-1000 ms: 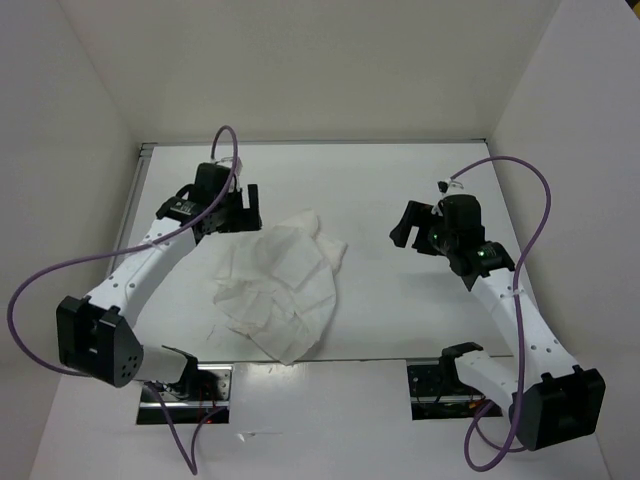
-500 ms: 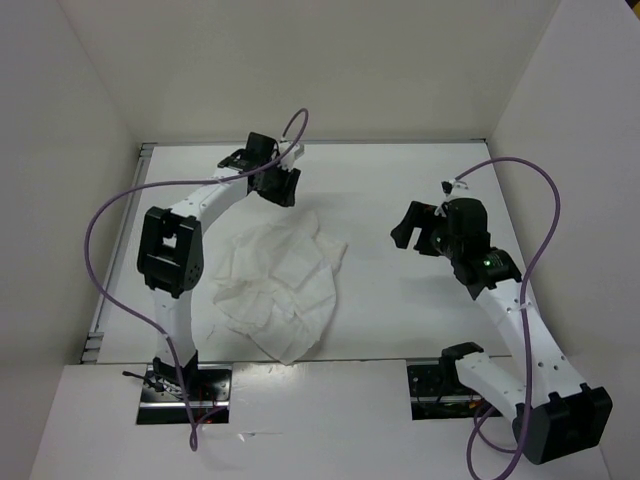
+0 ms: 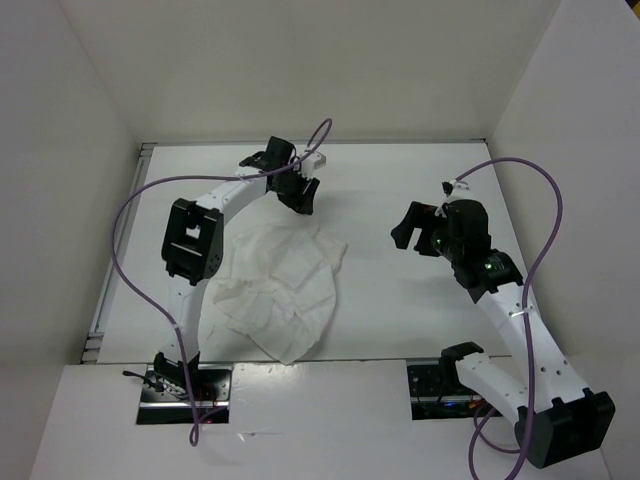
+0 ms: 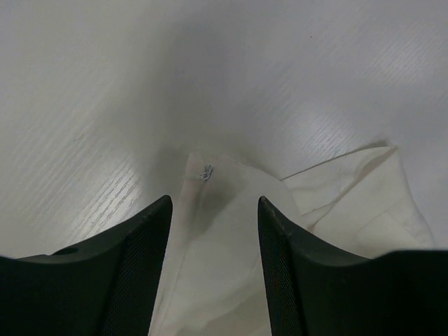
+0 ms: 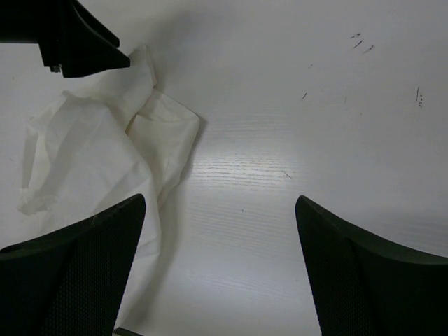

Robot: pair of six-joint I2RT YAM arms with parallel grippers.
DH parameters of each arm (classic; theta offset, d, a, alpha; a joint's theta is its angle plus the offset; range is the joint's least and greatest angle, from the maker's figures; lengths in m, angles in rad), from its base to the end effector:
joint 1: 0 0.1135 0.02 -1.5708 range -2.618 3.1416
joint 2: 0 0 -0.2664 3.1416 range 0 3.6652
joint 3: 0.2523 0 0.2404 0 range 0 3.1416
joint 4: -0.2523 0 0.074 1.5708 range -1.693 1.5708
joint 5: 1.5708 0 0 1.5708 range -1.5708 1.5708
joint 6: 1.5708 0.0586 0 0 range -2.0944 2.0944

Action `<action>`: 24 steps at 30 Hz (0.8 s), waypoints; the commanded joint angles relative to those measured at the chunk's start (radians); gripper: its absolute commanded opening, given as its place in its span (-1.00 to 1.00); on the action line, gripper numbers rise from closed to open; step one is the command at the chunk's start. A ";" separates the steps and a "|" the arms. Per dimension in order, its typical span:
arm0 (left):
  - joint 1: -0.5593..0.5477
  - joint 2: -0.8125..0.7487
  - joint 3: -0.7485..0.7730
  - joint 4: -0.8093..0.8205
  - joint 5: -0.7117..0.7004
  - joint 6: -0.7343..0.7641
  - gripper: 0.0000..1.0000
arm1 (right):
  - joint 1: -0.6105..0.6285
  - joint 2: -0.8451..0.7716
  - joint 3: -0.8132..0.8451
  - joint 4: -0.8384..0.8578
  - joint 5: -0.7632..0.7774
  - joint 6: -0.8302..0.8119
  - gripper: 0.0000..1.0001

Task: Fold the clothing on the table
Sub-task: Move the skirt to the center of the board

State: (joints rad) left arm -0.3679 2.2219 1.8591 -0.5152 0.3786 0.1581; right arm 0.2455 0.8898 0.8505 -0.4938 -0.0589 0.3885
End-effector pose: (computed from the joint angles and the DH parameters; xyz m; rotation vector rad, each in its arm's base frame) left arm 0.4610 -0.2009 0.2001 0.7961 2.3088 -0.5563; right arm 0.1945 0.0523 0.3040 0.1166 2.1309 0.4395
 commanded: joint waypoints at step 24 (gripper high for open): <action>-0.051 -0.379 0.253 -0.048 0.267 -0.063 -1.00 | 0.011 -0.041 0.013 0.020 0.030 -0.002 0.83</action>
State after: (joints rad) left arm -0.3820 2.1662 1.9614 -0.5968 0.5087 0.1116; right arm 0.2466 0.8825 0.8505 -0.4942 -0.0521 0.3885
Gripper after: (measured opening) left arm 0.018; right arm 0.917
